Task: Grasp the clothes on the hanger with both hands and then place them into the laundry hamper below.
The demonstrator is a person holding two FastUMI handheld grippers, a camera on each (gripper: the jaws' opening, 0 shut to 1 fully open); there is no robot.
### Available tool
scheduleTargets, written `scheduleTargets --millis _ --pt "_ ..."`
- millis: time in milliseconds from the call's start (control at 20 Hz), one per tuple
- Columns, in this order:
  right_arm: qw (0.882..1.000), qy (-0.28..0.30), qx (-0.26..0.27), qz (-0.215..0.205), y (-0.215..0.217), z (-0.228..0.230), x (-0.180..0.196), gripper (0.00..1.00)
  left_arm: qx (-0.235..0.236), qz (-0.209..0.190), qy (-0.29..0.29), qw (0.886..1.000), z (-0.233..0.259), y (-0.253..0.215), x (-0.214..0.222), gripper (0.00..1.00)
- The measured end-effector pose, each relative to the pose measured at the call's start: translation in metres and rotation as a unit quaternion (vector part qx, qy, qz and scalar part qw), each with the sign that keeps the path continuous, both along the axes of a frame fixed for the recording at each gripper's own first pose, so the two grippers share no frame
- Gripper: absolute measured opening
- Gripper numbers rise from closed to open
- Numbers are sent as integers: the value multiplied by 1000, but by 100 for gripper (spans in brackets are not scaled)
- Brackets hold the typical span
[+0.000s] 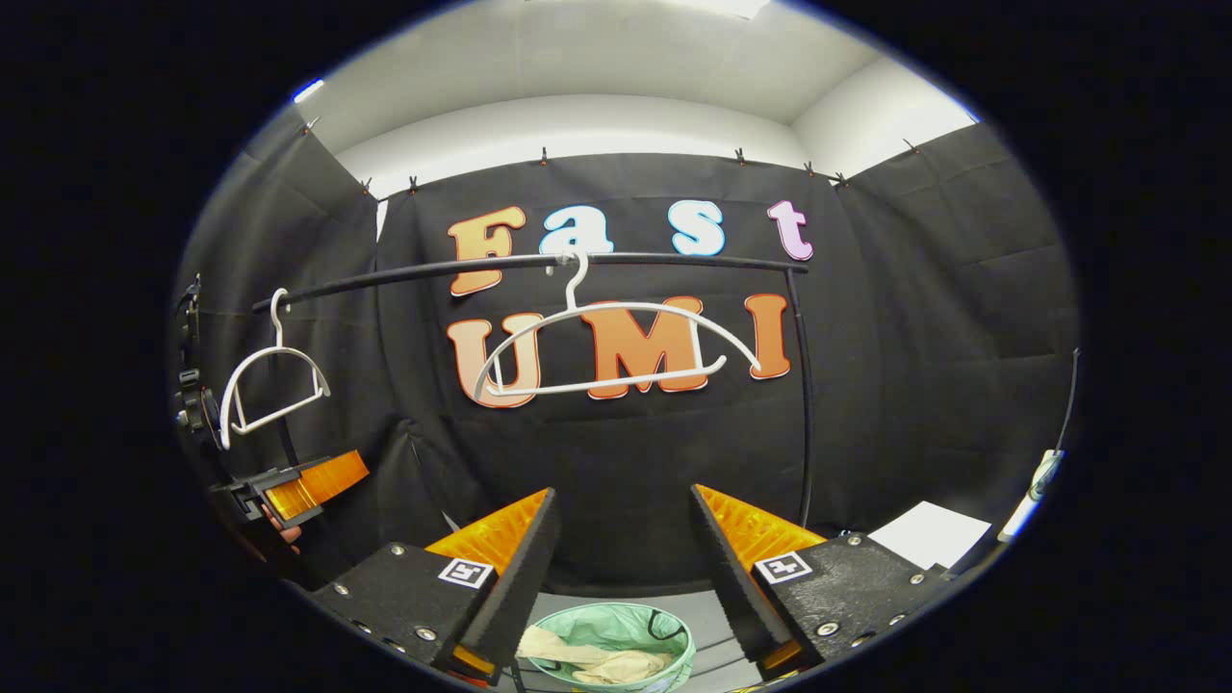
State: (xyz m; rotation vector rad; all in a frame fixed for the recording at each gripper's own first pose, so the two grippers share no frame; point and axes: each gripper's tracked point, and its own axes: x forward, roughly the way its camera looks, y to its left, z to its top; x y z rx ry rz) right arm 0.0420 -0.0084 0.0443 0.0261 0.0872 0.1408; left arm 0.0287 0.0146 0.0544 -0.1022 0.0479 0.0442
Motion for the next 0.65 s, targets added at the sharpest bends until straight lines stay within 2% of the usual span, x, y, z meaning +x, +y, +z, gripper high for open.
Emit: scheduleTargets --millis 100,150,200,600,650 --pt "1000 -14 -3 -1 -1 11 -3 84 -1 -4 -13 1000 9 -3 -2 95" --pt "1000 -19 -4 -3 -3 15 -5 84 0 -4 -18 1000 13 -3 -3 90" --pt "1000 -22 -4 -6 -5 18 -6 84 3 -4 -20 1000 15 -3 -3 95" --pt "999 -40 0 -15 -10 25 -4 84 3 -8 -32 999 25 -6 -1 95" --pt "999 -40 0 -16 -10 23 -2 78 4 -9 -33 999 27 -6 0 95"
